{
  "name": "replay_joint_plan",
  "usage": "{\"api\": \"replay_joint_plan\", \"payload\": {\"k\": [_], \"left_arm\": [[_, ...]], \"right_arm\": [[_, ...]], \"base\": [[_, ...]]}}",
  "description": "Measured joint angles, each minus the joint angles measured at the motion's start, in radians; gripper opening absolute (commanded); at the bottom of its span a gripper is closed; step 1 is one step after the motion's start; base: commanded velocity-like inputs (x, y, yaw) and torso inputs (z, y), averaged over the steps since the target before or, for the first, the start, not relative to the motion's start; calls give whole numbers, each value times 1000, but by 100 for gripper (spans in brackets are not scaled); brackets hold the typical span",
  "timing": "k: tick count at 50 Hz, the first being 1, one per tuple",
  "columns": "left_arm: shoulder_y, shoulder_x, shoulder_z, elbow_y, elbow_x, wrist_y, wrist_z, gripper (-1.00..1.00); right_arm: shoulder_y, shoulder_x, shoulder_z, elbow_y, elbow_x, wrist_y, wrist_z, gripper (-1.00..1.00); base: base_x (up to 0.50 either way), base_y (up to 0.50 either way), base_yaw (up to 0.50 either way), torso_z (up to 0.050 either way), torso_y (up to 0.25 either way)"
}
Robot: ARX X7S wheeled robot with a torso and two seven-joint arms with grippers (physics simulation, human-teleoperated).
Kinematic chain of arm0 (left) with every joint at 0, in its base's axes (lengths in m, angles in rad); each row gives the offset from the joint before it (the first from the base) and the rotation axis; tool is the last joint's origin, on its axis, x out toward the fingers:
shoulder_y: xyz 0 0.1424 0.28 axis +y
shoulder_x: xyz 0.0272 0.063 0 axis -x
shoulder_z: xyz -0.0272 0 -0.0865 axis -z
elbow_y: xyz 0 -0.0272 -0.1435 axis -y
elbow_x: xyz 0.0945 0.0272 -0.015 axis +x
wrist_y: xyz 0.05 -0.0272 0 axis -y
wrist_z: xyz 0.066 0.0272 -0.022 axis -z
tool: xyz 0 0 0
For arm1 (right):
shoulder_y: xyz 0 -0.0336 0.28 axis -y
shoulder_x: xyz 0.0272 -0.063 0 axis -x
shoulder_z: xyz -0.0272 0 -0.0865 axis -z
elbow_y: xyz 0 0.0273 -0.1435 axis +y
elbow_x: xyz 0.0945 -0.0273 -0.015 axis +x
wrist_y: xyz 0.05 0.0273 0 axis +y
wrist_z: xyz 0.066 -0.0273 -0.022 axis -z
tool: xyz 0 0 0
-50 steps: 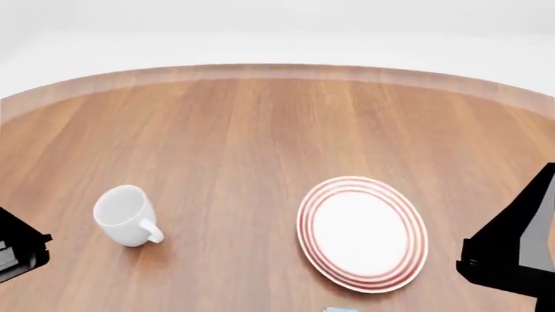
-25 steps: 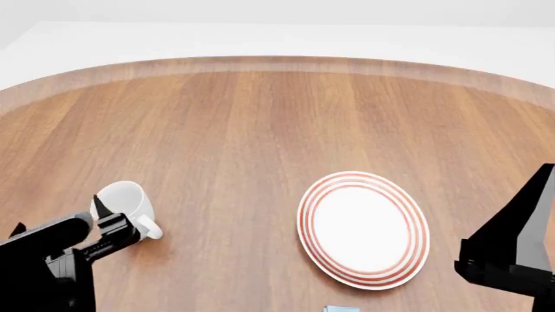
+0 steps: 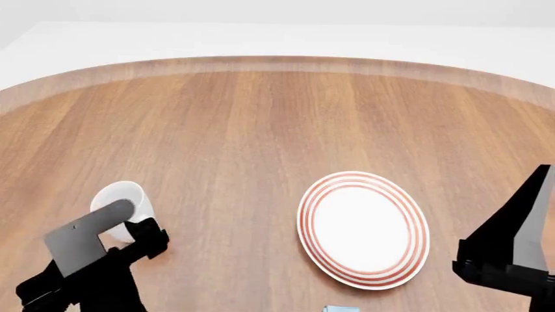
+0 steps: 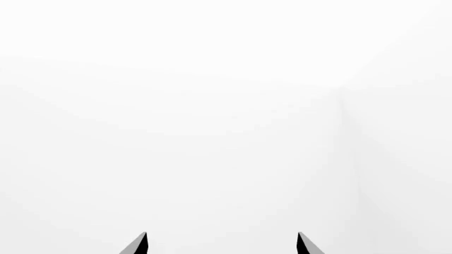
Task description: Pick up the white mug and put it on the plate, and put the chocolate pudding to the right of the plate.
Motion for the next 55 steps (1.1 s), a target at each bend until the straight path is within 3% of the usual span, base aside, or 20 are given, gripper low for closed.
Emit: {"api": "replay_joint_plan", "payload": {"k": [14, 30, 55], "left_arm": [[-66, 45, 58, -41, -120, -58, -163, 100], [-157, 54, 133, -176, -259, 35, -359, 100], [-276, 48, 225, -495, -315, 312, -423, 100]], "right_arm": [[-1, 4, -9, 2, -1, -1, 5, 100], [-3, 10, -20, 1, 0, 0, 10, 100], [-3, 23, -32, 7, 5, -4, 15, 100]], "base": [[0, 0, 0, 0, 0], [0, 0, 0, 0, 0], [0, 0, 0, 0, 0]]}}
